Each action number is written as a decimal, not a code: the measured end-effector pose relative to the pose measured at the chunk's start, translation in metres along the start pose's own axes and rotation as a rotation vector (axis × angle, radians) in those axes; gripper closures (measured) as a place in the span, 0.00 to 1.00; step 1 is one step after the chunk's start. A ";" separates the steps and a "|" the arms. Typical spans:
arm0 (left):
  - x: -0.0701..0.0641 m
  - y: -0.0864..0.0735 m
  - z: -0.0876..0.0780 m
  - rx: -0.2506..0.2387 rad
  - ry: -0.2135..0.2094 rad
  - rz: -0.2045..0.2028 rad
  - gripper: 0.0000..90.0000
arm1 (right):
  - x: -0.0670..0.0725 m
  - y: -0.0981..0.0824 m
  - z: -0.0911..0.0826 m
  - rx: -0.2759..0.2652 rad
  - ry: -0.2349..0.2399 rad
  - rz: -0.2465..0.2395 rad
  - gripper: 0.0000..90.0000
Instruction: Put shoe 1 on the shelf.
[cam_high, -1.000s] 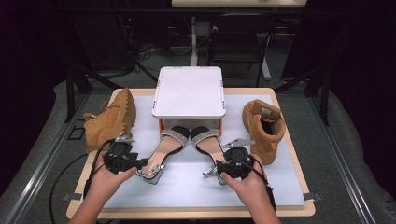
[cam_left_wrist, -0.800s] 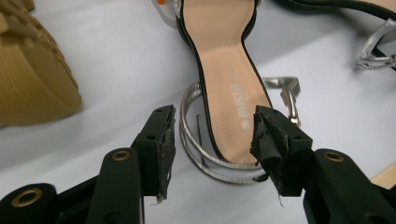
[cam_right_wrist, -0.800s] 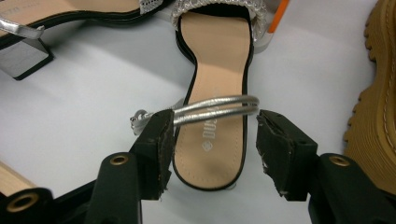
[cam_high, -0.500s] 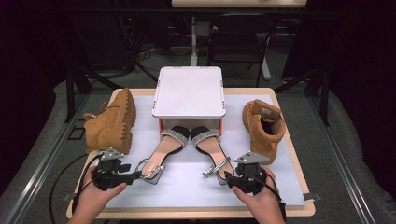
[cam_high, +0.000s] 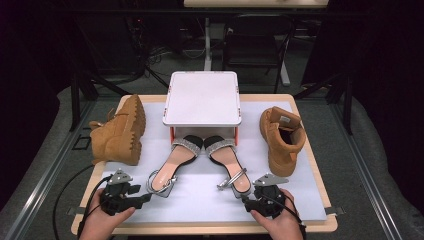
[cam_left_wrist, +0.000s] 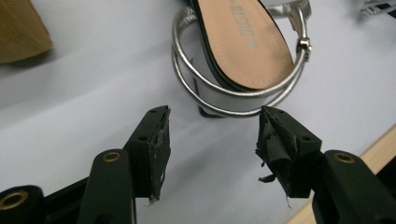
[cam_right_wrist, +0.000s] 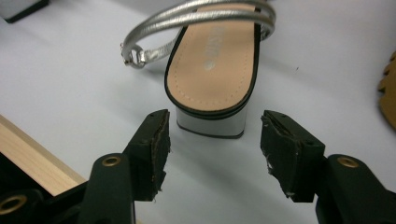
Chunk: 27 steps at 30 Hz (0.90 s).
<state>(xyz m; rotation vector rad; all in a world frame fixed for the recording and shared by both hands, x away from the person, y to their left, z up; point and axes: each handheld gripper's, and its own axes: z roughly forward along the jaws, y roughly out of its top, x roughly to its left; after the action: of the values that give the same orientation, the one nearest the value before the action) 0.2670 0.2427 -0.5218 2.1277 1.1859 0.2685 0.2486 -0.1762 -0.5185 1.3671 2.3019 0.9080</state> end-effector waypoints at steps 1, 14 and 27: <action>0.000 -0.001 0.002 0.016 -0.001 0.005 0.49 | 0.000 -0.001 0.002 0.008 0.003 -0.002 0.46; -0.008 0.000 0.028 0.049 -0.011 0.065 0.47 | 0.002 -0.005 0.025 0.030 0.008 -0.026 0.43; -0.020 0.008 0.034 0.049 0.002 0.104 0.55 | 0.009 -0.001 0.030 0.038 -0.032 0.021 0.49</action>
<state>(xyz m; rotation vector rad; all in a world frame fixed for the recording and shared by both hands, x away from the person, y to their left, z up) 0.2777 0.2081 -0.5395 2.2359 1.0949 0.2908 0.2601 -0.1580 -0.5406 1.4137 2.2961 0.8463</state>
